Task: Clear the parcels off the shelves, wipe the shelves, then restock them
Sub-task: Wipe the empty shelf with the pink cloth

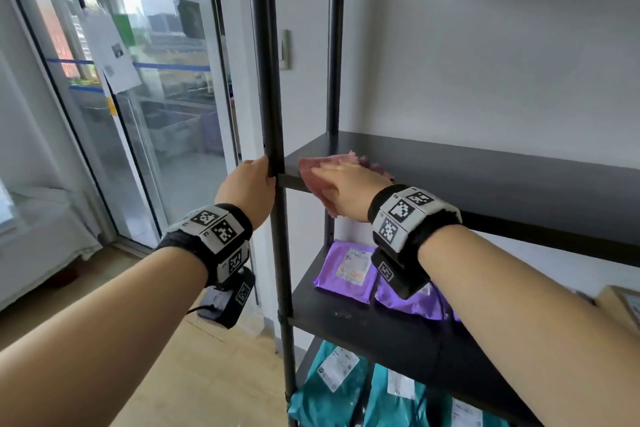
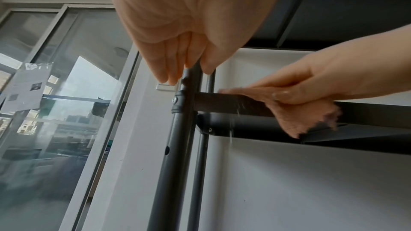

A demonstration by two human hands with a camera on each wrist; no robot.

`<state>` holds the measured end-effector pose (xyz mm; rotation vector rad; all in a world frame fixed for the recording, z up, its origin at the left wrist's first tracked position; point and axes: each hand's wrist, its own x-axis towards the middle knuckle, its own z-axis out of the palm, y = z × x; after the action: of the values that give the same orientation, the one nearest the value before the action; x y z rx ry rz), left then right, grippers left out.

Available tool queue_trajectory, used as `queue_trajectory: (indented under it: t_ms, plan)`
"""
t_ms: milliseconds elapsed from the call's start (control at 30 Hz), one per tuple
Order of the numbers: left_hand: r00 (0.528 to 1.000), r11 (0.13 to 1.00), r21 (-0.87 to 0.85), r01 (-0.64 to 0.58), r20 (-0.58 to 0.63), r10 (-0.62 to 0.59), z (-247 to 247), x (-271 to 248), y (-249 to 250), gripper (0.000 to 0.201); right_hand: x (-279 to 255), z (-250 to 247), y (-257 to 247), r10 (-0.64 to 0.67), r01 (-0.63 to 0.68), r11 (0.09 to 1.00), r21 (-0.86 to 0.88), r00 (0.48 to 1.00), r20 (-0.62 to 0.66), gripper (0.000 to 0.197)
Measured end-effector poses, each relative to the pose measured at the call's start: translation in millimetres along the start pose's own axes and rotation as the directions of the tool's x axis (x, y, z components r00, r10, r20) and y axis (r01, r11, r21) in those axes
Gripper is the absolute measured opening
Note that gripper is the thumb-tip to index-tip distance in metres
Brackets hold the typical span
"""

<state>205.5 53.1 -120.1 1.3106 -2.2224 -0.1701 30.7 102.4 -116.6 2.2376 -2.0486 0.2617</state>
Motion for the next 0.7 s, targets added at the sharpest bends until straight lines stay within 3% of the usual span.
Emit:
queue_trajectory:
  t_ms: [67, 200, 333, 433, 600, 700]
  plan:
    - [0.999, 0.999, -0.032, 0.033, 0.004, -0.033, 3.9, 10.4, 2.4, 0.039, -10.2, -6.7, 13.4, 0.048, -0.048, 0.999, 0.009, 0.999, 0.009, 0.024]
    - [0.997, 0.996, -0.051, 0.073, -0.027, -0.074, 9.4, 32.4, 0.1, 0.035, -9.6, -17.6, 16.2, 0.196, -0.195, 0.981, -0.024, 0.973, 0.119, 0.042]
    - [0.998, 0.999, -0.011, 0.04, -0.045, -0.04, 5.5, 51.5, -13.6, 0.027, 22.0, -8.9, -0.5, 0.212, -0.195, 0.973, -0.119, 0.966, 0.148, 0.038]
    - [0.999, 1.0, -0.013, -0.004, -0.037, 0.004, 3.7, 61.6, -23.9, 0.028, 52.9, -4.8, -17.6, 0.299, -0.277, 0.951, -0.138, 0.938, 0.176, 0.023]
    - [0.992, 0.992, -0.01, -0.122, 0.022, 0.122, -1.5, 77.0, -39.8, 0.023, 86.1, 8.3, -37.2, 0.242, -0.246, 0.965, 0.094, 0.969, 0.052, 0.031]
    - [0.977, 0.978, -0.008, -0.207, 0.058, 0.207, -2.4, 82.4, -46.0, 0.025, 72.5, -0.8, -39.6, 0.182, -0.185, 0.961, 0.205, 0.983, 0.034, 0.038]
